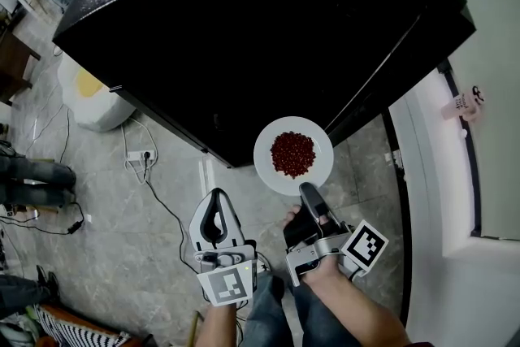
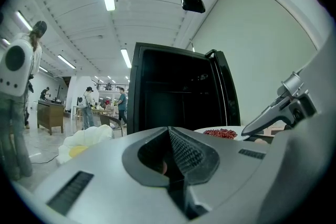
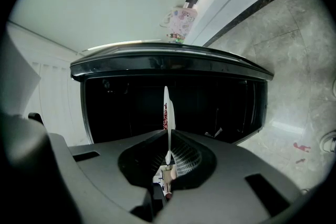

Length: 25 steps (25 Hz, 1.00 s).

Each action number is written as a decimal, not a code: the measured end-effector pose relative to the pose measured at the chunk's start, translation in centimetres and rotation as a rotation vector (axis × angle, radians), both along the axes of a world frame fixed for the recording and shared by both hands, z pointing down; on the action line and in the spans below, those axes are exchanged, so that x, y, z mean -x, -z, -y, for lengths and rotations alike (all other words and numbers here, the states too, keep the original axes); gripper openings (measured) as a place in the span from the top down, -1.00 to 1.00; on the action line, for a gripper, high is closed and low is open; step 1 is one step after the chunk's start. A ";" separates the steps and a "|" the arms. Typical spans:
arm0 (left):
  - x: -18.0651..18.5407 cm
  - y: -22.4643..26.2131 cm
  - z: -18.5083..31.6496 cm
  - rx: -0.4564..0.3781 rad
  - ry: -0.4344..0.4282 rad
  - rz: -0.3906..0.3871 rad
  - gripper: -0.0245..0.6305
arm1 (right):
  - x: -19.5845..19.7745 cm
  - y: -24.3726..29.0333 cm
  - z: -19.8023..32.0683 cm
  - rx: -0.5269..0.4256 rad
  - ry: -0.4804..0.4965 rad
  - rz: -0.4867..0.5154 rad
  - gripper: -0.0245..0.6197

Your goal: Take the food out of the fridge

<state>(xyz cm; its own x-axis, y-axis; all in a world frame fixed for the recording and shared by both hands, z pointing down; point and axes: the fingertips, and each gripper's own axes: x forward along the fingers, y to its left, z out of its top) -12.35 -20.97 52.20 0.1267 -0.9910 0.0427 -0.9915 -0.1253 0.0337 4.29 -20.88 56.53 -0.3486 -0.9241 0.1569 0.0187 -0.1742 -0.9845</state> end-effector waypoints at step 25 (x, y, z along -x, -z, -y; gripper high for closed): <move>-0.5 14.3 -3.9 -0.042 -0.011 0.029 0.89 | 0.2 14.8 -3.2 -0.007 -0.002 0.015 0.82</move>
